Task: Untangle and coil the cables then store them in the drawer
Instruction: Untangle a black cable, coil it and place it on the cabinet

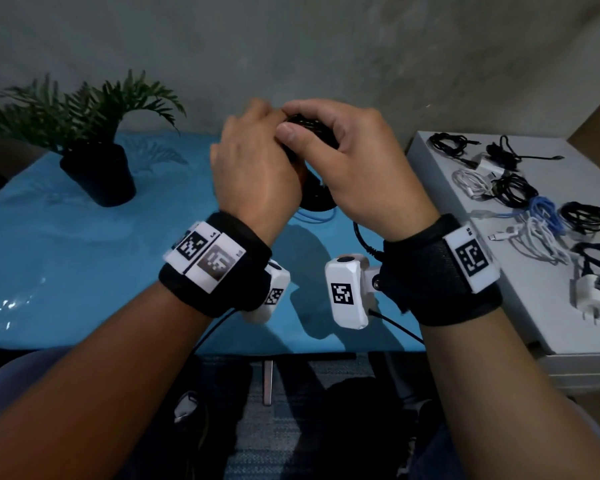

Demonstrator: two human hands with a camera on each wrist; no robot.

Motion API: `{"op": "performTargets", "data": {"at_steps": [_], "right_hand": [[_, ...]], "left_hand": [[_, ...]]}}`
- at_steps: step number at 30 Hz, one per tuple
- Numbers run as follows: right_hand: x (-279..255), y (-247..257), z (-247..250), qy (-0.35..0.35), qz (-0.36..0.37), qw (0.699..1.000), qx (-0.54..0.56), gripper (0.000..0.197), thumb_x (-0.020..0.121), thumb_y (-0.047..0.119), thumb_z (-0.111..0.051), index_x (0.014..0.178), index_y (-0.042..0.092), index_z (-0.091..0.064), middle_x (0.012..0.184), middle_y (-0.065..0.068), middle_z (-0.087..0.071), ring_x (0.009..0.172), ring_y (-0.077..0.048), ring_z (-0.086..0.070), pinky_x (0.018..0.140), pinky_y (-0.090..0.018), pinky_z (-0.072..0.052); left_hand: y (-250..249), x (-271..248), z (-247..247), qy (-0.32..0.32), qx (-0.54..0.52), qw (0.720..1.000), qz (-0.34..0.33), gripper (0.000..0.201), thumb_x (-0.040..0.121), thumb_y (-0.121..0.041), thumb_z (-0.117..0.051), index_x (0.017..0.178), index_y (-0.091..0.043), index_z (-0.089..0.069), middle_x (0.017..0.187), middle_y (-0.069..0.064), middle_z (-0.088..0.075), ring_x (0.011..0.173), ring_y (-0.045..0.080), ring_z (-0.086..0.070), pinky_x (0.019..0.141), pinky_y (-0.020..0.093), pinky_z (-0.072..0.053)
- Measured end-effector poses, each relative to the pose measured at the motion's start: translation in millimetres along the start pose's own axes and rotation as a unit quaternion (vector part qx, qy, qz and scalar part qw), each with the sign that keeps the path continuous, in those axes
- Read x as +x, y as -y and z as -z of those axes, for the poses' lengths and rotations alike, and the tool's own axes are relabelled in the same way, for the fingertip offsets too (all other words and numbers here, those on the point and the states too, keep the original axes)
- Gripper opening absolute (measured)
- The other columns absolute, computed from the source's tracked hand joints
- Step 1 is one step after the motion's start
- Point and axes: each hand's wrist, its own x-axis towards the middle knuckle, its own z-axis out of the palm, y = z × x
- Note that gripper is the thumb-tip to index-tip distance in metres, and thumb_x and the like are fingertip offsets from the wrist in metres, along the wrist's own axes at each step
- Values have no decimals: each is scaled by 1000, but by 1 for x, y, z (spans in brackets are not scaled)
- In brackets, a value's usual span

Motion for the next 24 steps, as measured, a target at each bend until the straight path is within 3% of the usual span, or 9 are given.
{"op": "performTargets", "data": {"at_steps": [3,5,7,10,12,15,18,21,24], "right_hand": [[-1,5,-7,-8,14,999,-47,34,96,39,-59,118,17,-72,107,7,-75,102,-9,-69,91,-37,-53],[-1,4,-10,-12,11,995,-96,38,94,45,-57,115,19,-73,105,3,-76,102,-16,-69,89,-42,-52],[-1,3,-7,-17,8,995,-99,39,93,46,-57,114,18,-73,104,4,-76,101,-14,-69,89,-40,-52],[-2,0,6,-17,4,1000,13,21,97,30,-64,106,14,-74,89,15,-72,82,7,-65,78,-19,-50],[-2,-1,14,-12,7,997,74,11,100,17,-62,101,14,-72,74,21,-68,68,10,-61,68,-9,-43],[-4,-1,20,6,0,993,117,13,103,9,-56,104,8,-70,58,25,-62,55,8,-57,59,-7,-40],[-5,0,21,23,-17,990,141,15,104,8,-53,107,6,-68,55,23,-62,52,7,-57,57,-6,-40],[-3,-5,21,23,-45,985,166,18,103,18,-57,103,11,-74,68,4,-64,54,-4,-50,53,-18,-40],[-1,-13,24,46,-63,980,185,21,102,26,-58,105,17,-77,66,-11,-47,56,-19,-41,52,-29,-38]], "left_hand": [[3,2,-2,2,-13,999,37,17,95,-27,-55,92,-15,-67,101,8,-61,87,27,-55,68,37,-37],[0,5,-3,105,-75,988,84,19,91,-30,-54,75,-20,-55,90,8,-66,83,27,-62,65,38,-39],[-1,9,1,200,-214,952,87,22,90,-21,-55,68,-23,-55,71,-2,-69,71,14,-66,59,34,-49],[3,14,15,290,-391,872,63,8,88,0,-62,87,-4,-69,74,-3,-72,68,4,-65,62,17,-50],[5,16,22,318,-393,861,53,6,90,0,-67,87,-6,-66,68,-5,-67,61,2,-59,59,14,-46],[7,19,24,327,-335,883,32,18,93,-9,-69,78,-8,-58,57,-14,-48,51,2,-42,50,17,-35],[8,18,27,351,-313,882,30,19,90,-17,-71,77,-17,-58,55,-13,-44,50,5,-38,46,21,-32],[11,18,35,409,-364,835,54,30,90,-37,-70,91,-7,-65,63,15,-37,49,10,-30,44,23,-24],[14,24,46,405,-378,829,79,57,96,-60,-54,95,-5,-69,63,15,-33,47,12,-25,47,25,-18]]}}
